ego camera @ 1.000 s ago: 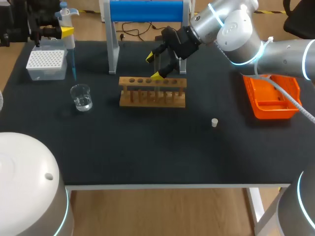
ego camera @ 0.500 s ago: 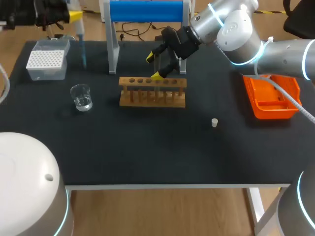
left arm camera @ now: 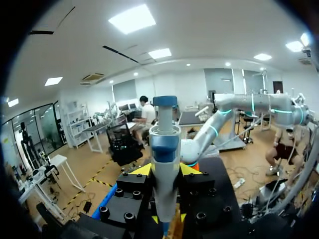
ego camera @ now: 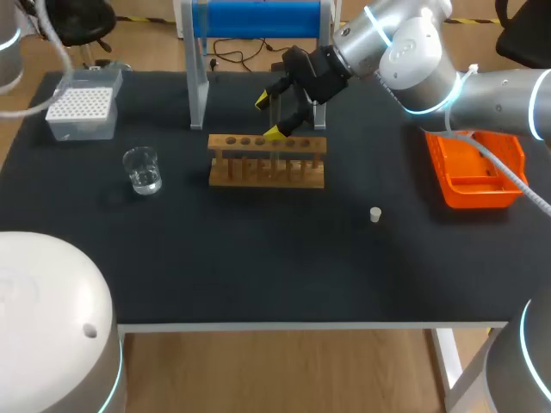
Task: Invert the test tube, pick up the pipette, mount the tip to pipette, aspirate from beaker and dispense into the tube, eject the tip, return the pipette, and cap with the stopper.
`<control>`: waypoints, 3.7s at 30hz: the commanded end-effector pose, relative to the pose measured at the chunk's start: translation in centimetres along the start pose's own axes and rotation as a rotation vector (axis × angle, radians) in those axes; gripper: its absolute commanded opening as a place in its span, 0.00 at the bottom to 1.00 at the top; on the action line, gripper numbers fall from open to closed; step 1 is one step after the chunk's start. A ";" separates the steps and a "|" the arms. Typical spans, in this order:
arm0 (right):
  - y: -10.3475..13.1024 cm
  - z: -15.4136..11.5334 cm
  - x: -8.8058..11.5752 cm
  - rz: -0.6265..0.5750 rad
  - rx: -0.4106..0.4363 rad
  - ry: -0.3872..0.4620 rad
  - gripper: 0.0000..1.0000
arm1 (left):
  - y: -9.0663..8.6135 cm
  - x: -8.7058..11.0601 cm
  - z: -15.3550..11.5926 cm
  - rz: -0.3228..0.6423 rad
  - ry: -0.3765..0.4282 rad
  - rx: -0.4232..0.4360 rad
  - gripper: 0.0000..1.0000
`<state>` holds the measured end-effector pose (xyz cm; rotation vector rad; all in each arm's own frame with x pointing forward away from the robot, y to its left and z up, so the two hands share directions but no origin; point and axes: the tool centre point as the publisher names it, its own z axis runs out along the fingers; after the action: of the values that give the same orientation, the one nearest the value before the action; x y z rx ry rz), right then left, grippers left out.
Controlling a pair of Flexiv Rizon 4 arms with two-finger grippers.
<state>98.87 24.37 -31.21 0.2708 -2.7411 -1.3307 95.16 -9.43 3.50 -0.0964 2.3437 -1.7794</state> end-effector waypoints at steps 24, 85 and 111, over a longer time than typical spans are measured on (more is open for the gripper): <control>0.0 -0.1 0.0 0.001 0.003 0.002 1.00 | -1.0 -2.0 10.9 -0.041 0.140 0.008 0.00; 0.0 -0.1 0.0 0.001 0.003 0.002 1.00 | 0.1 -1.2 11.2 -0.090 0.105 0.053 0.00; 0.0 -0.1 0.0 0.001 0.003 0.002 1.00 | 2.3 -1.5 10.9 -0.159 0.085 0.086 0.00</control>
<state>98.86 24.37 -31.21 0.2706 -2.7414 -1.3306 98.92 -18.72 -1.12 -0.2038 2.3793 -1.9899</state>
